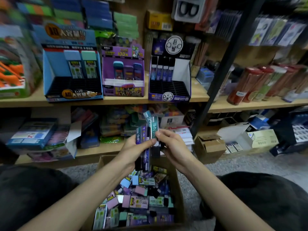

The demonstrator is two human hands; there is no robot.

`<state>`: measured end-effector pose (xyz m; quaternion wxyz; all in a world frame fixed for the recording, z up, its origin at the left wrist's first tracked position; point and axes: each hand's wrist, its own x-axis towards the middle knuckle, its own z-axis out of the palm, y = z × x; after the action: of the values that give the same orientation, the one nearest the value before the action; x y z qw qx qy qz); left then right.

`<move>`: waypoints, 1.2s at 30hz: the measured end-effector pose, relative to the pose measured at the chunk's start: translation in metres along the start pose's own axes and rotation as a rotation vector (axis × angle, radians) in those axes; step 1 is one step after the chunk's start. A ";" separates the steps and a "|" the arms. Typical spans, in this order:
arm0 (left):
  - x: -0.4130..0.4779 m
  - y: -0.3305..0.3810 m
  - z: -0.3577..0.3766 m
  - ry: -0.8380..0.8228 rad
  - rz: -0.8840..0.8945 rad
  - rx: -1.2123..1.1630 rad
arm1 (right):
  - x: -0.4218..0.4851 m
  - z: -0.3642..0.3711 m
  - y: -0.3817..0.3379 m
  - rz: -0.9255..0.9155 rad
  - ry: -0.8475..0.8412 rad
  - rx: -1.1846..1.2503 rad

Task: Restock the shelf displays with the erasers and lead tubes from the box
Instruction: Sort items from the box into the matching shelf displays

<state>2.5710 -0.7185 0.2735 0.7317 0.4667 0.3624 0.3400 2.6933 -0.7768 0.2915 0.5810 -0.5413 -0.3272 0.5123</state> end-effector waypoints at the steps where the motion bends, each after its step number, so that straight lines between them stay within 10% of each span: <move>1: 0.000 0.008 -0.001 -0.003 0.035 0.012 | -0.002 0.002 -0.006 -0.025 -0.020 -0.001; 24: 0.103 0.123 -0.035 0.081 0.345 0.243 | 0.124 -0.104 -0.178 -0.454 0.581 -0.695; 36: 0.122 0.118 -0.041 0.054 0.352 0.274 | 0.204 -0.088 -0.203 -0.581 0.242 -1.482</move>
<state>2.5787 -0.5597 0.3447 0.5808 0.6084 0.3377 0.4225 2.8784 -0.5862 0.4340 0.2122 -0.7311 -0.6444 -0.0719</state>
